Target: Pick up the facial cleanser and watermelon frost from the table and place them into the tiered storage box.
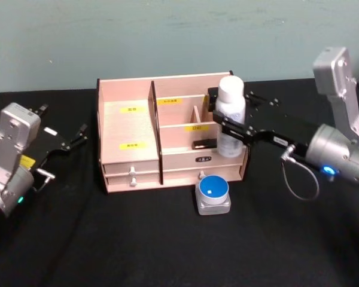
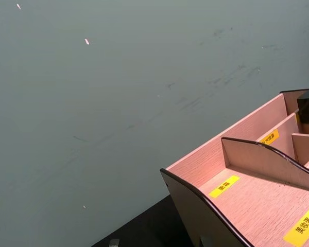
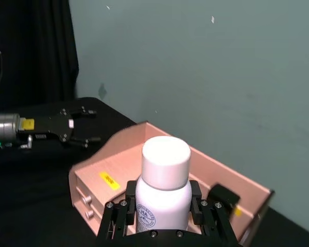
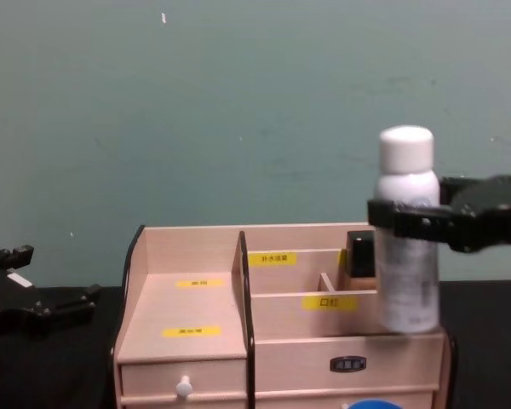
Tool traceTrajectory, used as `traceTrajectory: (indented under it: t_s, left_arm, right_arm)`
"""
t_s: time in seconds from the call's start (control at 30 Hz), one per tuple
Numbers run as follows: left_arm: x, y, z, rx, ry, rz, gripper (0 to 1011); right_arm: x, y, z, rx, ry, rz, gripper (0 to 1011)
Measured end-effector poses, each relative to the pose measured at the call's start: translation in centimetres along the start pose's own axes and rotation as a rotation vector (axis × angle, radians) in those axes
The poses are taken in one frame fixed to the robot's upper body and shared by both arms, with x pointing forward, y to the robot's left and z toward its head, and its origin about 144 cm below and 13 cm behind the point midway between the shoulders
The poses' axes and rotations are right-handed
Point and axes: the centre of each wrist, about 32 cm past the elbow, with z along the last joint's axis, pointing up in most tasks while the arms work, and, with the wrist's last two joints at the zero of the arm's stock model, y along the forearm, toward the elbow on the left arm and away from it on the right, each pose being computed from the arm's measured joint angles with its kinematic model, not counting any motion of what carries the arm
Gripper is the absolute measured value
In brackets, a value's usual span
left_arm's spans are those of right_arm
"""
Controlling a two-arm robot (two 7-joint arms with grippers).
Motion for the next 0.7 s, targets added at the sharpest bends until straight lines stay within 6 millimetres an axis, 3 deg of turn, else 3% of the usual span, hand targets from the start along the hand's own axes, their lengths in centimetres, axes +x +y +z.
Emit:
traceTrajectory:
  t_s: [0.37,0.7]
  left_arm:
    - [0.0,0.0,0.0,0.0,0.0,0.0,1010]
    - [0.0,0.0,0.0,0.0,0.0,0.0,1009]
  right_arm:
    - [0.6,3.6,1.8,0.04,-0.02,0.036,607]
    - [1.8,6.9,1.4,0.065,-0.016,0.024,607]
